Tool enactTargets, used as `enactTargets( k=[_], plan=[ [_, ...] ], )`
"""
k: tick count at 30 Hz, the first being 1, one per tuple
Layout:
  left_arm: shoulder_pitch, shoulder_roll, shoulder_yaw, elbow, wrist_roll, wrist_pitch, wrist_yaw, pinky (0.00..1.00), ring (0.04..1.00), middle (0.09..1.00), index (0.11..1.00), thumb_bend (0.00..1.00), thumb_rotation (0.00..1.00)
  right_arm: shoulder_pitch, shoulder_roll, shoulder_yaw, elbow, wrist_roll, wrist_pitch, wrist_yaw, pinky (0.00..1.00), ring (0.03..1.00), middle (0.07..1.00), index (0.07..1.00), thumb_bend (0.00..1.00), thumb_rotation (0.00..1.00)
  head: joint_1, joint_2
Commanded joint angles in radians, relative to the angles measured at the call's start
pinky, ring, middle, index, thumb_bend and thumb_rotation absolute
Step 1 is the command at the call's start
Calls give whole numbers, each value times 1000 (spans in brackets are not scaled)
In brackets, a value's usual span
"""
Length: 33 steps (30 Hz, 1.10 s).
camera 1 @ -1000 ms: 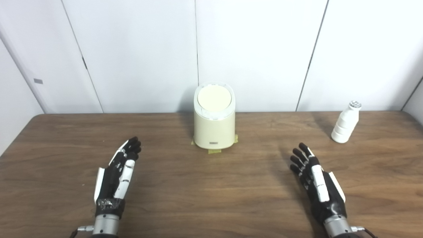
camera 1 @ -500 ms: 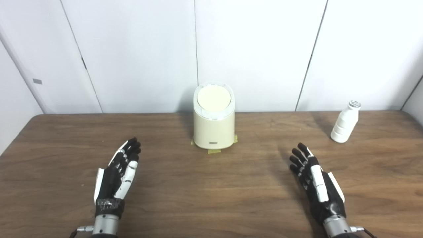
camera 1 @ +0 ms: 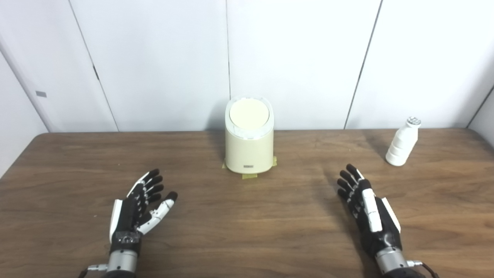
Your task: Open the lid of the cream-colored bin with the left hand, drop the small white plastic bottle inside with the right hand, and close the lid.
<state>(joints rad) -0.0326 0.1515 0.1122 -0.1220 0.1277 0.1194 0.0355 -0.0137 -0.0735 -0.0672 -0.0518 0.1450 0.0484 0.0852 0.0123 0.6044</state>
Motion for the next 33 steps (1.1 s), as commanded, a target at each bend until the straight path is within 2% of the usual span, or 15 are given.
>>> enactTargets(
  k=[1, 4, 7, 10, 13, 19, 21, 26, 33],
  plan=[
    [-119, 58, -1, -65, 41, 49, -11, 838, 826, 855, 887, 786, 224, -21, 16, 6, 14, 0, -42, -2, 915, 921, 924, 924, 525, 926, 0, 0],
    [-187, 94, -16, -79, 49, 100, -37, 834, 833, 862, 886, 801, 198, -23, 18, 5, 19, -5, -47, -4, 915, 922, 924, 921, 520, 936, -1, -4],
    [-262, 119, -35, -95, 40, 164, -70, 767, 828, 872, 884, 834, 146, -22, 19, 2, 21, -3, -52, -1, 919, 924, 926, 923, 508, 944, -1, -5],
    [-329, 142, -65, -114, 50, 236, -108, 781, 850, 895, 897, 828, 119, -25, 19, -2, 25, 1, -52, 0, 920, 922, 924, 921, 515, 934, 2, -4],
    [-393, 153, -91, -108, 62, 276, -130, 805, 867, 910, 900, 827, 75, -26, 21, -4, 27, 7, -50, 1, 919, 917, 920, 921, 514, 922, 5, -5],
    [-505, 177, -159, -48, 137, 289, -147, 785, 863, 896, 888, 847, 33, -31, 20, -2, 39, 2, -59, 2, 915, 919, 924, 921, 517, 925, 10, -8],
    [-541, 192, -190, -25, 181, 288, -155, 771, 849, 878, 872, 891, 38, -32, 19, -1, 43, 2, -63, 4, 913, 920, 924, 922, 514, 927, 10, -9],
    [-653, 213, -265, 34, 267, 306, -192, 782, 852, 882, 881, 905, 92, -34, 17, 0, 51, 3, -72, 8, 911, 923, 928, 925, 520, 924, 11, -11],
    [-790, 194, -353, 134, 345, 322, -240, 738, 831, 860, 866, 923, 124, -36, 20, -1, 61, 2, -83, 5, 919, 924, 927, 925, 521, 919, 10, -13]
  ],
)
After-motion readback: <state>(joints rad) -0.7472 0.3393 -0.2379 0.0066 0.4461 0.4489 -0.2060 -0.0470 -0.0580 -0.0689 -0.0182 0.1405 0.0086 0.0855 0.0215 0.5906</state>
